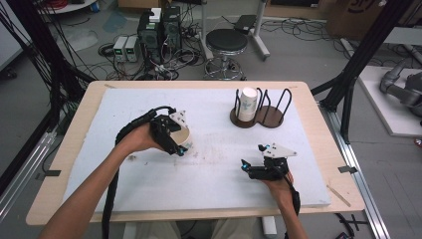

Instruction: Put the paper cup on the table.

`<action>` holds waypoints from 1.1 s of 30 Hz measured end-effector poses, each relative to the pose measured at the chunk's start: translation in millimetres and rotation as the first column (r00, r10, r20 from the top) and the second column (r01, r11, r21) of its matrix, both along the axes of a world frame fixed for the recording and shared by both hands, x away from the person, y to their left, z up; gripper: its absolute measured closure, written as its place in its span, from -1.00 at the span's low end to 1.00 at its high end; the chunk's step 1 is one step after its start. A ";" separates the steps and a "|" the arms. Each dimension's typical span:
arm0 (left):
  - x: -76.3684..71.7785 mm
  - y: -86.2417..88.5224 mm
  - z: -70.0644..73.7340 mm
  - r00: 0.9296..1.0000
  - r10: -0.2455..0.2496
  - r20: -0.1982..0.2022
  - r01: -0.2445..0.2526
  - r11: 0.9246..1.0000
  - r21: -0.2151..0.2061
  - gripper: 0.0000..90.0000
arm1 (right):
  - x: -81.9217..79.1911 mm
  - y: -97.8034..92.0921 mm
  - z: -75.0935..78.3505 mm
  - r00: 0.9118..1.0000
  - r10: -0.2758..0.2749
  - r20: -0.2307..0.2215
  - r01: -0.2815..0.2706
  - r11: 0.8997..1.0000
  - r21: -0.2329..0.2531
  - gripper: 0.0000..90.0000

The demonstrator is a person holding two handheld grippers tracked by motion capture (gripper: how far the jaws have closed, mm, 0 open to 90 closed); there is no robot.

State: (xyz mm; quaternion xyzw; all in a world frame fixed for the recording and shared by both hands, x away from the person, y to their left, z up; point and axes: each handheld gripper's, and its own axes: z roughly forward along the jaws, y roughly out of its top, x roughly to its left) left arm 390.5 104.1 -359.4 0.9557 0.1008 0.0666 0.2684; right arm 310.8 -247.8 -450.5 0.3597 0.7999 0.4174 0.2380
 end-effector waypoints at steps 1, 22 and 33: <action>1.4 -1.2 -1.7 1.000 -0.001 0.000 0.001 1.000 0.008 -0.33 | -0.1 0.2 -0.1 1.000 0.000 -0.002 0.000 1.000 0.000 -0.65; 21.8 -24.2 -30.8 0.997 0.038 -0.073 -0.027 0.988 0.150 -0.33 | -0.9 -1.4 0.1 1.000 -0.002 0.009 0.002 1.000 0.013 -0.65; 22.2 -34.7 -36.8 0.998 0.035 -0.055 -0.026 0.988 0.153 -0.39 | -0.9 -1.6 0.0 1.000 -0.002 0.005 0.001 1.000 0.015 -0.65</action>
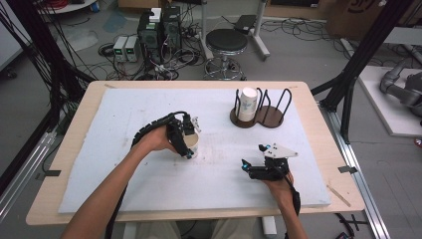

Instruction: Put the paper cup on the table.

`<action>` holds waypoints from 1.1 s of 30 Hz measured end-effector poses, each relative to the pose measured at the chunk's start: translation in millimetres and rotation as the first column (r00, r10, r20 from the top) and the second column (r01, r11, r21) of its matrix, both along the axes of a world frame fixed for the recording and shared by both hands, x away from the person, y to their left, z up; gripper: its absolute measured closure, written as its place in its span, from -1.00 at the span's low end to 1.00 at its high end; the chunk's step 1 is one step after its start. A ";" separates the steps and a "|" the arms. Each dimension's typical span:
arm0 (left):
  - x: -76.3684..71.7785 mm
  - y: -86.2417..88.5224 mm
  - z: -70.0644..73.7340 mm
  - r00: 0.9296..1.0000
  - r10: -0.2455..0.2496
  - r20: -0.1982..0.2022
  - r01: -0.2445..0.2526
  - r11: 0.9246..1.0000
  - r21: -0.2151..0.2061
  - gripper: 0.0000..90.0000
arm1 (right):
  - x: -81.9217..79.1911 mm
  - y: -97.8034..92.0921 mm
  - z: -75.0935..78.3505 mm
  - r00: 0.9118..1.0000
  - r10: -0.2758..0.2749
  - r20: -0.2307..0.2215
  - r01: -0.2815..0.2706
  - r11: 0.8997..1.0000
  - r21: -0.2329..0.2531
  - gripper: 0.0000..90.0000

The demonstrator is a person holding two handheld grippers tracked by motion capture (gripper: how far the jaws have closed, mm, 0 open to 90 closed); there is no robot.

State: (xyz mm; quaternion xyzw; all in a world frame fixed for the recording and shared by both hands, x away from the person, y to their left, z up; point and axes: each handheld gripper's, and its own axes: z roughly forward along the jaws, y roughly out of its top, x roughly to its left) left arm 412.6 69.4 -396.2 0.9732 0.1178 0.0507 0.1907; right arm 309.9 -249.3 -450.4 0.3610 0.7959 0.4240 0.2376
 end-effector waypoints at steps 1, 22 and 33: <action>0.5 0.2 -0.6 1.000 0.002 0.000 -0.002 1.000 -0.006 -0.41 | 0.2 0.0 0.0 1.000 0.002 0.002 -0.002 1.000 -0.001 -0.65; -1.7 14.6 -5.9 0.998 0.021 -0.058 -0.026 0.995 -0.091 -0.65 | 0.0 -0.6 0.0 1.000 0.002 0.005 -0.002 1.000 0.004 -0.65; -20.5 60.7 -3.0 0.996 0.087 -0.029 -0.091 0.977 -0.193 -0.65 | -0.7 -1.4 0.0 1.000 0.002 0.004 -0.002 1.000 0.019 -0.65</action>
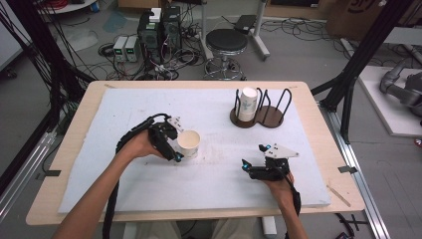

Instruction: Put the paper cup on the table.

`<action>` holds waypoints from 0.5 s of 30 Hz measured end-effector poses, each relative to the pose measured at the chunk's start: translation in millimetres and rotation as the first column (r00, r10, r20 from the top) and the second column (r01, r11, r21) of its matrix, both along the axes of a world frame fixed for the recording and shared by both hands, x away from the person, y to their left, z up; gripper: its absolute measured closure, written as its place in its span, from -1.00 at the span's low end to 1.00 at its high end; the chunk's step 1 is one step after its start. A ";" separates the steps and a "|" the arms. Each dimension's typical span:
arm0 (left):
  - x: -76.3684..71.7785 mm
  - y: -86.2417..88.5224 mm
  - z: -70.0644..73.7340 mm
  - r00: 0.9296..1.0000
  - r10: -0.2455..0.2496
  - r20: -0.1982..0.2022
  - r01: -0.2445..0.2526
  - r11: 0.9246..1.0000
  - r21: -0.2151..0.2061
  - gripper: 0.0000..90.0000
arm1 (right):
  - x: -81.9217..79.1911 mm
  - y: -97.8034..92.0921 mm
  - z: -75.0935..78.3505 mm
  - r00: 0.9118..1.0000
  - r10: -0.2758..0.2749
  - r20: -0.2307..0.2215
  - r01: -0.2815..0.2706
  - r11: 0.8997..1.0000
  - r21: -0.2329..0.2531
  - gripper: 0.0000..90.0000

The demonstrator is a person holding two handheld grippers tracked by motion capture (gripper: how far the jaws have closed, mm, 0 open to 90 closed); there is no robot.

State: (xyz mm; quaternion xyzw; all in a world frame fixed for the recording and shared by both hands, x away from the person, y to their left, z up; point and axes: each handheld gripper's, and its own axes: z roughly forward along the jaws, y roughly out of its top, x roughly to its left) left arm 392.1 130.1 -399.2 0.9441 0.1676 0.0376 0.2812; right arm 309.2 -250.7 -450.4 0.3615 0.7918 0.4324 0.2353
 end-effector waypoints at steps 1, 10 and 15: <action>-3.8 5.9 0.6 1.000 0.007 0.006 -0.007 1.000 -0.014 -0.65 | 0.0 -0.5 0.0 1.000 0.001 0.000 -0.001 1.000 0.001 -0.65; -41.7 59.5 -0.6 0.992 0.099 0.076 -0.084 0.980 -0.178 -0.64 | -2.4 -2.9 0.1 1.000 -0.005 0.013 0.005 1.000 0.021 -0.65; -64.4 85.9 -12.0 0.973 0.206 0.108 -0.165 0.938 -0.304 -0.64 | -3.4 -2.4 0.1 1.000 -0.001 0.022 0.000 1.000 0.014 -0.65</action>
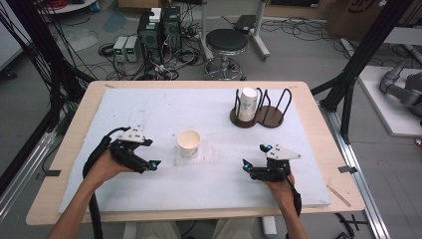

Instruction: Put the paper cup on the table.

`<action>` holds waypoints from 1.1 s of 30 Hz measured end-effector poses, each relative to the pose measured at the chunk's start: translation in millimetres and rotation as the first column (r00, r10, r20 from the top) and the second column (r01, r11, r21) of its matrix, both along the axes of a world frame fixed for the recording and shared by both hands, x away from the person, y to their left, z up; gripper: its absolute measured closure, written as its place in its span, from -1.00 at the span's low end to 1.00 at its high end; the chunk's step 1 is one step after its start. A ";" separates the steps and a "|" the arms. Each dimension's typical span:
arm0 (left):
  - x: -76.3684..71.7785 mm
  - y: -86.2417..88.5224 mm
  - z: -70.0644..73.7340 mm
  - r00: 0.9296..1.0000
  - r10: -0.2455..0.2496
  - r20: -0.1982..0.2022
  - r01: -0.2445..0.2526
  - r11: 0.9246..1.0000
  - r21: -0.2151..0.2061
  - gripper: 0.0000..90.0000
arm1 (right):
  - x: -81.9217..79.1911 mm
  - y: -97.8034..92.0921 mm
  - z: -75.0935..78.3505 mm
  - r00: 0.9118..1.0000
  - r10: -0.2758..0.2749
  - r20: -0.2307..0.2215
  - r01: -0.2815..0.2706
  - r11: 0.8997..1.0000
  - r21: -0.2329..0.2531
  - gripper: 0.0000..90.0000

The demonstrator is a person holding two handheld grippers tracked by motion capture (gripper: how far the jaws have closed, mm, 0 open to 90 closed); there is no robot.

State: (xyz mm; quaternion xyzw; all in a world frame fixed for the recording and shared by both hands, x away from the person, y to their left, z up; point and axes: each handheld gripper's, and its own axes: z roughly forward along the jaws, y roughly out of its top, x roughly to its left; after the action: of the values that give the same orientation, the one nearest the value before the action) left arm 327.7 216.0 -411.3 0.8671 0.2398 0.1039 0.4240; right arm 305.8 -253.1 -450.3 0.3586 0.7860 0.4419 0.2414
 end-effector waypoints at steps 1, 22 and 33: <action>-4.3 4.3 -3.1 1.000 0.019 0.007 -0.019 1.000 -0.014 -0.64 | -0.2 0.0 0.0 1.000 0.001 -0.001 -0.001 1.000 0.001 -0.65; -50.6 42.6 -51.0 0.918 0.360 0.165 -0.308 0.912 -0.271 -0.65 | -2.3 -4.1 -0.1 1.000 0.015 0.027 -0.016 0.999 0.036 -0.65; -50.6 46.0 -51.6 0.904 0.399 0.156 -0.342 0.891 -0.298 -0.64 | -4.7 -2.0 -0.4 0.999 0.013 0.042 -0.014 1.000 0.012 -0.65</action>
State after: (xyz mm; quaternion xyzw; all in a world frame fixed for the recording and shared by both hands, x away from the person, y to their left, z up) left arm 277.0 262.0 -462.9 0.7248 0.3663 0.2424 0.5308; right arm 301.2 -255.1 -450.7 0.3454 0.7805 0.4556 0.2529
